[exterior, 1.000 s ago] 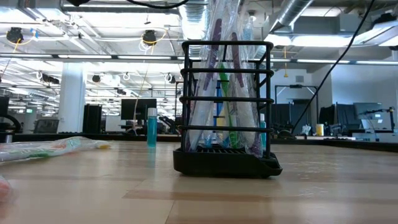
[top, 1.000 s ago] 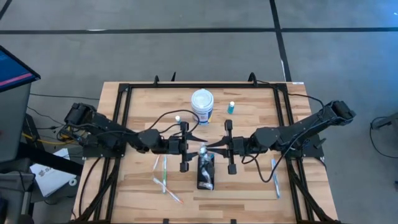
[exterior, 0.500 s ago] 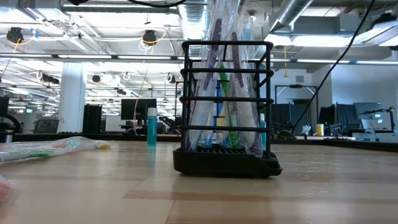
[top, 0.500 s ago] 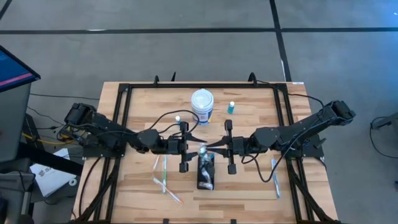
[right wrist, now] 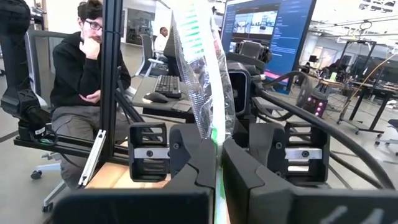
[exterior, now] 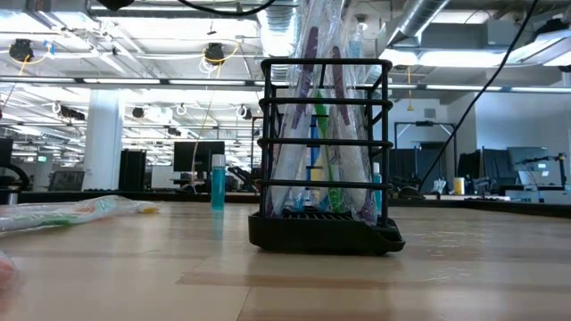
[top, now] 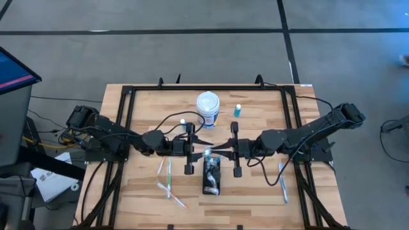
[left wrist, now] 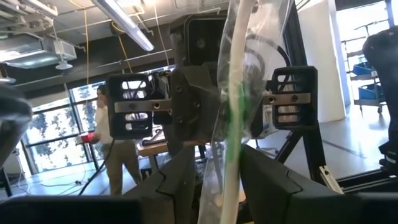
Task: Pick & Place toothbrushing station
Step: Put the right green toothbrush into the black mesh organizer
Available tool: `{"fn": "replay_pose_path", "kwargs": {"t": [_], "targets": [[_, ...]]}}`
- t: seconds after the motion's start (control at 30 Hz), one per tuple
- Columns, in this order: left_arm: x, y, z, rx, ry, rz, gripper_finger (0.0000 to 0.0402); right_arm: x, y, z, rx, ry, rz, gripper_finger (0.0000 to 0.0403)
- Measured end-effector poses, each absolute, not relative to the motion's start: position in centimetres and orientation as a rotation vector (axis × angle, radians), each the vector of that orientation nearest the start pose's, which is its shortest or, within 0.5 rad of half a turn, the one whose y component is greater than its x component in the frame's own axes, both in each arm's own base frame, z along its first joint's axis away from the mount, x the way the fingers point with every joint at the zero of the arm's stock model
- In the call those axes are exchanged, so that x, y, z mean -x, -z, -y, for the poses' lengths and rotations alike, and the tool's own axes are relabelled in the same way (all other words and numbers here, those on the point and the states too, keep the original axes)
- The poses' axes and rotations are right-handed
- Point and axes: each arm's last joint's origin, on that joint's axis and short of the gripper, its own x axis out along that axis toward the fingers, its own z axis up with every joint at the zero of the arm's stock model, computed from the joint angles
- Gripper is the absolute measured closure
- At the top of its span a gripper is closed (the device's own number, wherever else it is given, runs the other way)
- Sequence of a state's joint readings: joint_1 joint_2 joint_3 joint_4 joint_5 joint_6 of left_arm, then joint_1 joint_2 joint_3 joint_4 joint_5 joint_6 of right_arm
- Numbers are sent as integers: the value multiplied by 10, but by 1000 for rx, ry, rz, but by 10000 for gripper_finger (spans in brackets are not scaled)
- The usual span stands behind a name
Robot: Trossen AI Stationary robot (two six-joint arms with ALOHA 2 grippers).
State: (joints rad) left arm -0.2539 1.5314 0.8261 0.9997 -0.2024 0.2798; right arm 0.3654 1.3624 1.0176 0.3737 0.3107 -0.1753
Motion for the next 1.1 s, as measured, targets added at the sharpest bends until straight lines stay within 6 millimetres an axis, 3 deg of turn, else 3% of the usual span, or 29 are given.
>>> {"fn": "replay_pose_path", "kwargs": {"t": [0.23, 0.53, 0.73, 1.1], "targets": [[-326, -278, 79, -214, 12, 282, 313, -295, -338, -101, 164, -65, 31, 401], [-325, -279, 79, -214, 14, 281, 387, -295, -336, -101, 157, -67, 11, 401], [-325, -278, 79, -178, 20, 261, 381, -295, -335, -101, 160, -69, -5, 391], [-322, -277, 89, -163, 32, 252, 387, -295, -330, -102, 174, -76, -47, 314]]}}
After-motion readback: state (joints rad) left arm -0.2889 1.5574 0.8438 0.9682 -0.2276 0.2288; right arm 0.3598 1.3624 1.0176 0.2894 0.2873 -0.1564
